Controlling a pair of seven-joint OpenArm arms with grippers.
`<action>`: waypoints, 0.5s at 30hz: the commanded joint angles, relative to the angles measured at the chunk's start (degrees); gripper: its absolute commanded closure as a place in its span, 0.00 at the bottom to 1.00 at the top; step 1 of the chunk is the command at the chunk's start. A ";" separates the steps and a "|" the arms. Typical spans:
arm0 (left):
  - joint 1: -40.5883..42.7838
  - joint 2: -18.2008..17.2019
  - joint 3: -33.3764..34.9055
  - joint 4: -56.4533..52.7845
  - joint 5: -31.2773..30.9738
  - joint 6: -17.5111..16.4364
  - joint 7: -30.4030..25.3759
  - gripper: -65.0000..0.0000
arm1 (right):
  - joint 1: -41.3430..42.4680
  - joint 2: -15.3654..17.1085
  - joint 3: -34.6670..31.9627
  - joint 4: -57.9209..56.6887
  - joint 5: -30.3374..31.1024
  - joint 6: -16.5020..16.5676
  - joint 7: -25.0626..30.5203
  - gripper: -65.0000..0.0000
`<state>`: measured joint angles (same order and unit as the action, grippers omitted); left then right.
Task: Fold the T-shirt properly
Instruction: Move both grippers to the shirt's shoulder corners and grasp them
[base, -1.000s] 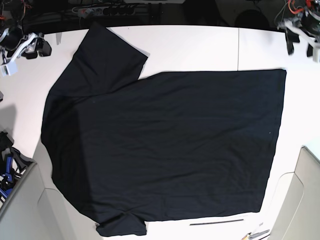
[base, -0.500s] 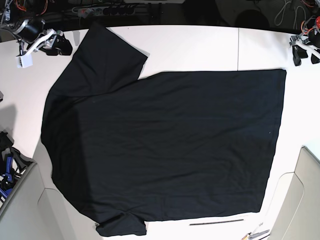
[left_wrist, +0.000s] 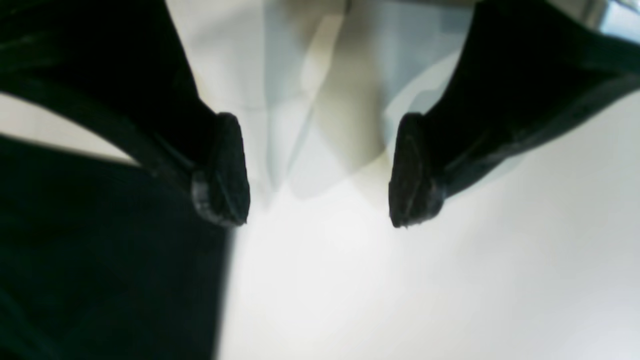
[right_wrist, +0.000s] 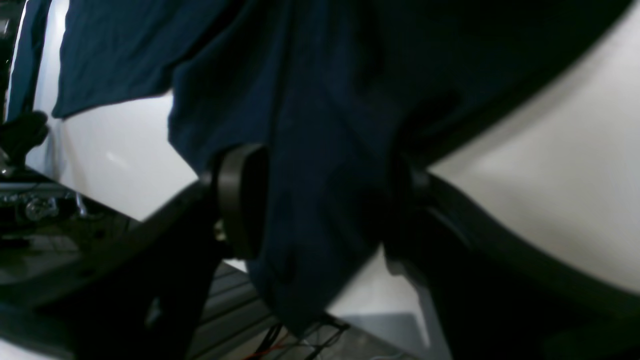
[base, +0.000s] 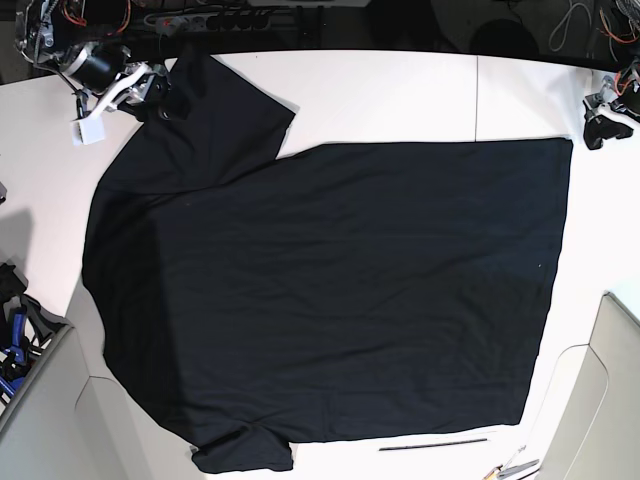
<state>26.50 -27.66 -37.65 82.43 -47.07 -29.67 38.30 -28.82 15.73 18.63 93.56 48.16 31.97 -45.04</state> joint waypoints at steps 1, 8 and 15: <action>0.15 -1.09 0.39 0.26 -0.85 -1.03 -0.57 0.29 | -0.15 0.42 -0.44 0.50 -1.01 -0.20 -1.03 0.46; -1.18 -1.07 5.53 -0.07 3.74 -0.07 -2.95 0.29 | 0.87 0.42 -2.16 0.50 -1.22 -0.20 -1.05 0.46; -1.73 -1.05 6.51 -0.07 3.13 0.07 -0.46 0.29 | 0.87 0.42 -2.16 0.50 -1.22 -0.20 -1.25 0.46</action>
<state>24.73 -27.83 -31.20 82.04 -44.03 -29.85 36.01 -27.75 15.70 16.47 93.65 47.99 32.03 -45.25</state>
